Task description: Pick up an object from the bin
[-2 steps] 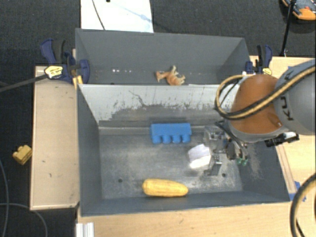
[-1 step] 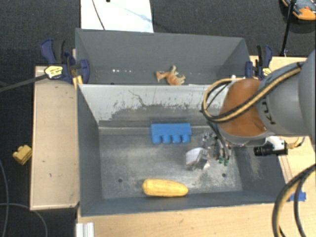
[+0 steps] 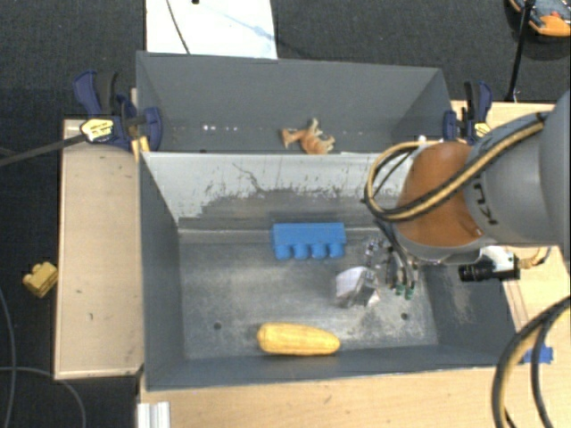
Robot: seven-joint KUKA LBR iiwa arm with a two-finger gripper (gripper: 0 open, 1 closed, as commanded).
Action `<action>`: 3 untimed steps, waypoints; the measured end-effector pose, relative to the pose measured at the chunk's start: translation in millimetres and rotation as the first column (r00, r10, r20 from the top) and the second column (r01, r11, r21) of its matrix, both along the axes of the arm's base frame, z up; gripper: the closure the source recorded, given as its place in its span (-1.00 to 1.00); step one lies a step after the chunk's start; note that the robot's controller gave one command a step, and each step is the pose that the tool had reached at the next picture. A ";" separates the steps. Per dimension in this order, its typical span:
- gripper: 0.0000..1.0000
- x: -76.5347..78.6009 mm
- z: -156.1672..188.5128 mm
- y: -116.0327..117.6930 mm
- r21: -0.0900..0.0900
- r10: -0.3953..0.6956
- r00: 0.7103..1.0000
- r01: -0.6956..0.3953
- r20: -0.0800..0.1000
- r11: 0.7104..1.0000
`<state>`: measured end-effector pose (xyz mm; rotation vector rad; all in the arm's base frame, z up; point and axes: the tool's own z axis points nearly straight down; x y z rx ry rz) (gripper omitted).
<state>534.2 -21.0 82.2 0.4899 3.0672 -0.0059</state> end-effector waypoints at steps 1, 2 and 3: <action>1.00 -6.0 40.4 5.0 0.009 -0.001 0.999 0.001 -0.037 1.000; 1.00 -20.0 52.0 -13.7 0.008 -0.017 1.000 0.017 -0.018 1.000; 1.00 -16.9 223.7 -14.2 0.009 -0.073 0.997 0.073 -0.035 0.997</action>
Offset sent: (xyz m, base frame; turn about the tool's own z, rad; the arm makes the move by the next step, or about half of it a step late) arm -0.0523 -0.0418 -0.0122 0.0404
